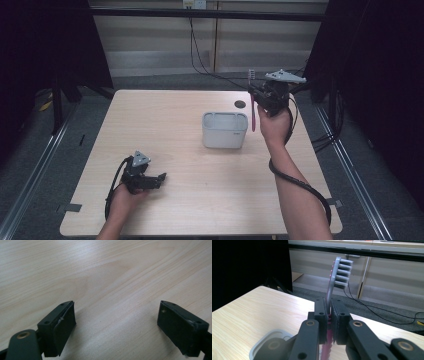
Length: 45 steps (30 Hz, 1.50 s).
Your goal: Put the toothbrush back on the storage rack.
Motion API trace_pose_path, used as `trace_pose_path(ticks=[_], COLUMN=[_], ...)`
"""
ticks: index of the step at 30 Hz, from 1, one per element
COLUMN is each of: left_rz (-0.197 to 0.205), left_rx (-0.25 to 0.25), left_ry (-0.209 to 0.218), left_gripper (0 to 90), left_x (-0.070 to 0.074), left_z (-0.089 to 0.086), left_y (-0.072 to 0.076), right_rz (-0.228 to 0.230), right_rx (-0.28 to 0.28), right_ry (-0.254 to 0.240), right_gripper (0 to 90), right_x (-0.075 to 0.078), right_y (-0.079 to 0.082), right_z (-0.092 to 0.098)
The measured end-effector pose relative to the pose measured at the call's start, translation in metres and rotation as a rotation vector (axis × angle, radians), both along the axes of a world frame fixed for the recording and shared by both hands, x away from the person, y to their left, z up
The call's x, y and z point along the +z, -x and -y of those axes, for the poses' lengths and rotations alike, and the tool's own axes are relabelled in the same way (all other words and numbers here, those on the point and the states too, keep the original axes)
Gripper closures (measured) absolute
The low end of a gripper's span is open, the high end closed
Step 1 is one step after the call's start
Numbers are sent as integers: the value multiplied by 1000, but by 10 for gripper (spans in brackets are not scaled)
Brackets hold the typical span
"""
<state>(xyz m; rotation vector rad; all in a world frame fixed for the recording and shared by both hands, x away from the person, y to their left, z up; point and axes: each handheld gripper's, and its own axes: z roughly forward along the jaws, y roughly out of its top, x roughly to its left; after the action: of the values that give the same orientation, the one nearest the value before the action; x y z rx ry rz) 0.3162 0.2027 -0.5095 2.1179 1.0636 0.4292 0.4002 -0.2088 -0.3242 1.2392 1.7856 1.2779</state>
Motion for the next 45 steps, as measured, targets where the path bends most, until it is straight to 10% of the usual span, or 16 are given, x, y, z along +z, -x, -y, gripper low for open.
trace_pose_path(ticks=[45], left_rz=[-1], left_rx=[-3], left_ry=[-3], left_gripper=[146], left_x=[0], left_z=[0], left_y=[0], right_rz=[32], right_rx=[-43], right_ry=[0], right_gripper=[837], right_x=[-11], right_y=[-21], right_z=[-15])
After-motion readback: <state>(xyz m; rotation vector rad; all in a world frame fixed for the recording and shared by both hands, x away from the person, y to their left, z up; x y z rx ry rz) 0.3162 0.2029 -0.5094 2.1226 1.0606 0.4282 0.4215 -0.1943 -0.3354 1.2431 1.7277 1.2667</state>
